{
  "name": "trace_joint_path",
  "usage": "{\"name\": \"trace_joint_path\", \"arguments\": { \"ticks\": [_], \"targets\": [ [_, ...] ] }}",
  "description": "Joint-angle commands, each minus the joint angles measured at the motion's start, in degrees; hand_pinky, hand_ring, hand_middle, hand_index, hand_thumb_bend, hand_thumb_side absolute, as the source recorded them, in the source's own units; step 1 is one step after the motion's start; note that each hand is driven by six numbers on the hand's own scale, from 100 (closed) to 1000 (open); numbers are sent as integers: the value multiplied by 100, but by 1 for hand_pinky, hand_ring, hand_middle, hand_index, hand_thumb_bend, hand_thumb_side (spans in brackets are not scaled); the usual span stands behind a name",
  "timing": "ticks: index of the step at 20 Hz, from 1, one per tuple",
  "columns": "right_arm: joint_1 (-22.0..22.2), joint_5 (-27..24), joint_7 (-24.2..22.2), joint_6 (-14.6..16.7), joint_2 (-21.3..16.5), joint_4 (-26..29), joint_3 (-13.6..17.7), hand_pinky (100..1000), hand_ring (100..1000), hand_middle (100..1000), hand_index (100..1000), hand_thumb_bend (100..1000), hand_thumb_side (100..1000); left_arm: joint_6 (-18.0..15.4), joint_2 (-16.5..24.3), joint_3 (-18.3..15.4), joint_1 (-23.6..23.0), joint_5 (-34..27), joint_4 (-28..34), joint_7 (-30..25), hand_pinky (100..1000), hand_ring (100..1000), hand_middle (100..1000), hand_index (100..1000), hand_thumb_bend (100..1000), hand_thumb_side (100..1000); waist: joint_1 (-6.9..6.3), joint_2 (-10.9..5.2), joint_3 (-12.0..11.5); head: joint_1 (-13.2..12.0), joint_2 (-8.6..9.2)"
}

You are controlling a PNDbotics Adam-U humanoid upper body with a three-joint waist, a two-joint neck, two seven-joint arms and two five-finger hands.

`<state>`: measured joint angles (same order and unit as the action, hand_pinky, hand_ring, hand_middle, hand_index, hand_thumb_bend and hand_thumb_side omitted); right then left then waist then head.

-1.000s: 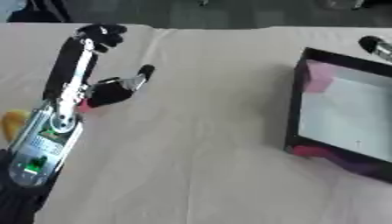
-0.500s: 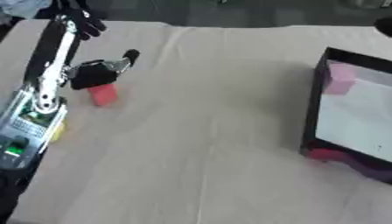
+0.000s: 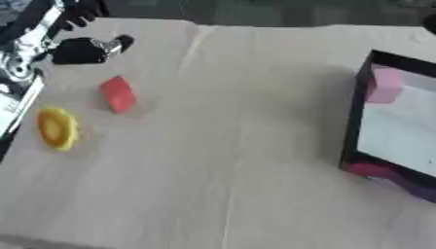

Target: Pick up the objects with one hand, pass them to the other hand, and then place them into the box on the other side of the table.

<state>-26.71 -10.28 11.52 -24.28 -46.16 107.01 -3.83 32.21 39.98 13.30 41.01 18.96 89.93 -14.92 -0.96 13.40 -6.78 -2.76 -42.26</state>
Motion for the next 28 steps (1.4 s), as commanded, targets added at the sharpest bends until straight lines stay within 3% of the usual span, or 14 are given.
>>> {"name": "trace_joint_path", "arguments": {
  "ticks": [1,6,16,22,28],
  "targets": [
    [-84,36,-1,-24,-171,22,33,910,943,833,876,667,321,231,328,77,281,-122,-238,-609,829,773,696,822,642,517,-68,-216,0,-19,-38],
    [-80,38,19,-45,-163,-32,24,909,939,829,874,668,321,220,313,191,651,95,-661,-1454,846,796,717,827,686,518,-73,-224,27,-40,-48],
    [-95,27,30,-63,-157,-78,3,908,935,825,871,668,321,-199,150,457,1091,937,-1366,-2769,874,834,749,821,775,490,-86,-228,69,-25,-57],
    [-98,37,5,-72,-145,-75,-29,908,931,822,870,668,322,-295,-13,659,1180,1762,-1724,-3059,884,851,762,814,823,449,-85,-224,83,-69,-55],
    [-67,50,-1,-77,-125,-78,-36,907,929,820,869,668,323,-330,-236,715,1227,2294,-2102,-3045,884,855,763,805,816,407,-77,-213,111,-110,-43]
  ]
}}
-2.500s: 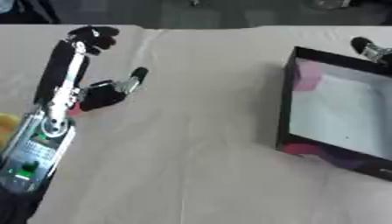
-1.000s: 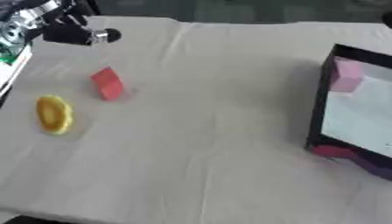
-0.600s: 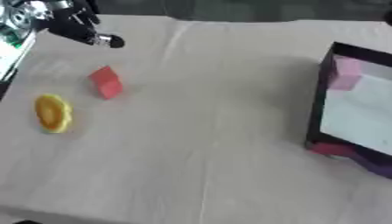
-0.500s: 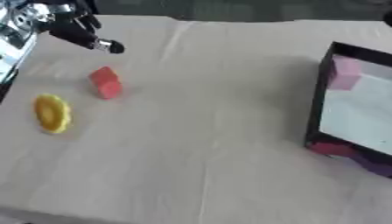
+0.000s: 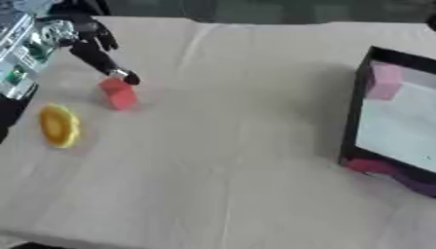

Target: Pick up the objects with one hand, pass them to the other hand, and then place them into the box on the other side of the table.

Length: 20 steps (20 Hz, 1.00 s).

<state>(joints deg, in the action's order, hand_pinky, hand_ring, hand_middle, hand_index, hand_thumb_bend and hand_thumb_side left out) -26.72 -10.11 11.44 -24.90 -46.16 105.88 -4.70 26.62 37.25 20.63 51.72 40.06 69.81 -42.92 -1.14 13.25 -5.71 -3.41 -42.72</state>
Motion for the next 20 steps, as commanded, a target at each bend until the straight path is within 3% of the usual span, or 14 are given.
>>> {"name": "trace_joint_path", "arguments": {
  "ticks": [1,12,20],
  "targets": [
    [-64,32,7,-16,-121,35,49,907,928,819,869,668,323,226,-3,-20,163,231,-162,-234,884,855,764,803,813,405,-59,-196,9,-56,3],
    [-26,51,-11,-31,-75,32,31,910,922,813,867,669,325,153,-393,-136,222,598,-967,32,881,855,761,782,770,375,-30,-164,47,-159,7],
    [6,80,-8,-44,-51,6,34,912,920,811,865,669,327,236,-561,-276,240,574,-1268,383,870,841,741,742,678,357,-8,-133,62,-207,19]
  ]
}}
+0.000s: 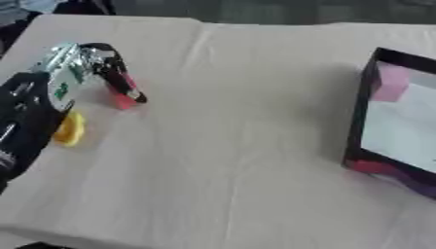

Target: Pick up the objects with one hand, pass them to the other hand, and then place them into the box on the other side of the table.

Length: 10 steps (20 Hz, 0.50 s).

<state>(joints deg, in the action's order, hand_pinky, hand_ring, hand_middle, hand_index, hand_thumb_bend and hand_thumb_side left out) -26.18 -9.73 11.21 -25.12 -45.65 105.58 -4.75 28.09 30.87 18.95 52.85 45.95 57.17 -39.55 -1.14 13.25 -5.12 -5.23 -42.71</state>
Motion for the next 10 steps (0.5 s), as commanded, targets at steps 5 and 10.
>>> {"name": "trace_joint_path", "arguments": {
  "ticks": [5,10],
  "targets": [
    [-34,50,24,-24,-96,28,42,913,920,810,865,670,327,105,59,-101,129,-25,-60,66,868,842,741,701,640,309,-8,-127,4,-34,14],
    [-18,49,31,-29,-79,17,40,913,921,819,865,669,329,122,40,-115,123,38,-84,22,867,841,737,685,578,247,-8,-122,6,-46,25]
  ]
}}
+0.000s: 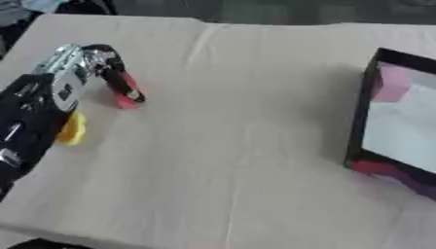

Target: Pick up the objects with one hand, pass them to the other hand, and then place them into the box on the other side of the table.

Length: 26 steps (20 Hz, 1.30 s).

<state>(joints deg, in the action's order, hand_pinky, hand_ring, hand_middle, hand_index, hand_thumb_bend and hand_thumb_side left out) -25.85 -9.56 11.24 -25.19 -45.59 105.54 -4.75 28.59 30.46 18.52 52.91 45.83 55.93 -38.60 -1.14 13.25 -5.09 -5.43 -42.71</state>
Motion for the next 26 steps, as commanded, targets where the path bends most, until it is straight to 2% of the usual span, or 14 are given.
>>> {"name": "trace_joint_path", "arguments": {
  "ticks": [1,6,12,19,26],
  "targets": [
    [-50,33,29,-23,-82,19,39,914,921,820,865,668,329,78,76,-76,114,49,35,-71,867,841,735,675,561,238,-6,-122,4,-26,25],
    [-51,36,27,-15,-83,11,41,915,922,820,866,656,335,79,78,-52,104,25,39,-111,862,831,702,597,514,226,-5,-120,8,-31,18],
    [-45,27,27,-8,-90,5,42,916,923,821,866,650,336,96,131,-37,87,-33,187,-220,848,789,648,534,386,132,-12,-128,-6,-31,3],
    [-87,-21,41,7,-119,52,56,917,923,821,866,647,334,254,310,-15,2,-368,1041,-207,829,766,630,530,318,118,-5,-145,-25,-16,18],
    [-106,-35,54,1,-129,72,58,917,923,821,866,651,332,636,388,-229,-85,-851,1678,71,816,744,606,527,234,136,10,-147,-37,-8,38]
  ]
}}
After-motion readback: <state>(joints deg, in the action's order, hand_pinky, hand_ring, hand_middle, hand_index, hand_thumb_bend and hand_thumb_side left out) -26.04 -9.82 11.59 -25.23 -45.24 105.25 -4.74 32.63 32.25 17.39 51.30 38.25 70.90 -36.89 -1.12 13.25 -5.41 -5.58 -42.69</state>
